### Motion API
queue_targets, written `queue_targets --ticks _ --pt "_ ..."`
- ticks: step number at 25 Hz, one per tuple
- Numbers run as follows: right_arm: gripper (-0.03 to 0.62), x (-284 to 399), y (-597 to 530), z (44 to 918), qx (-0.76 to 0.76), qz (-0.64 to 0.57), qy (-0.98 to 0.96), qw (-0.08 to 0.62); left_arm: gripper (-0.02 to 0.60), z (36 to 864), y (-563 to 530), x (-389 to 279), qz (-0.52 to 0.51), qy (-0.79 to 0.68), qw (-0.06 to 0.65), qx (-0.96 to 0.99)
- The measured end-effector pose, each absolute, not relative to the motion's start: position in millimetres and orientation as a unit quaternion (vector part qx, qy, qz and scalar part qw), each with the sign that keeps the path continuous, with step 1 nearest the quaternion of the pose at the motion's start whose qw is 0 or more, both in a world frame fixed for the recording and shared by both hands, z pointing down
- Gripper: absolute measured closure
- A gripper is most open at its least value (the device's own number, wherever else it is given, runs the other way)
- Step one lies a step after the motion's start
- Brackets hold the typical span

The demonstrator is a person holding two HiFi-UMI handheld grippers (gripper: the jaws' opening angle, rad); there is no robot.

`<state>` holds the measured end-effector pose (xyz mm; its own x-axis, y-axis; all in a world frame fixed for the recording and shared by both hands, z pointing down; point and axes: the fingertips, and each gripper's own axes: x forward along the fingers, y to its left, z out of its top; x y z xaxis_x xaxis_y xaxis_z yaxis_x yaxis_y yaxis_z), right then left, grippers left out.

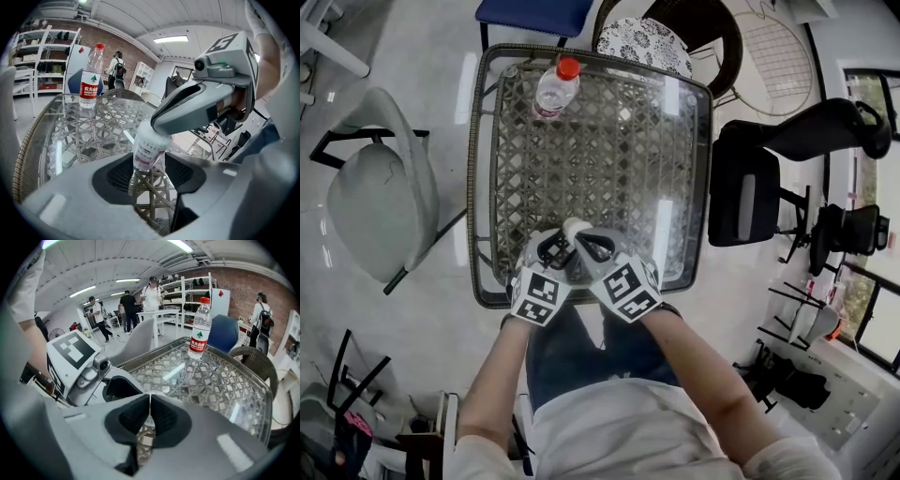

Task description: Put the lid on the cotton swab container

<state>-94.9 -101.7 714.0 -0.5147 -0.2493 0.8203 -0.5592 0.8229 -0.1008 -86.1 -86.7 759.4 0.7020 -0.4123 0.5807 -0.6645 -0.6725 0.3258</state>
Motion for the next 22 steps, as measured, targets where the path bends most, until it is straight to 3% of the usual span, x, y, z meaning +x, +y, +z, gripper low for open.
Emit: queue_targets --ticks 15,22 --pt "0.585 -92.7 -105.7 704.3 0.245 0.205 -0.859 0.400 0.365 746.9 -86.9 -96.6 0.248 -0.309 0.255 0.882" --pt "0.585 -75.6 -127.6 663.6 0.291 0.226 -0.863 0.345 0.380 714.5 -94.0 -109.7 0.249 -0.329 0.243 0.878"
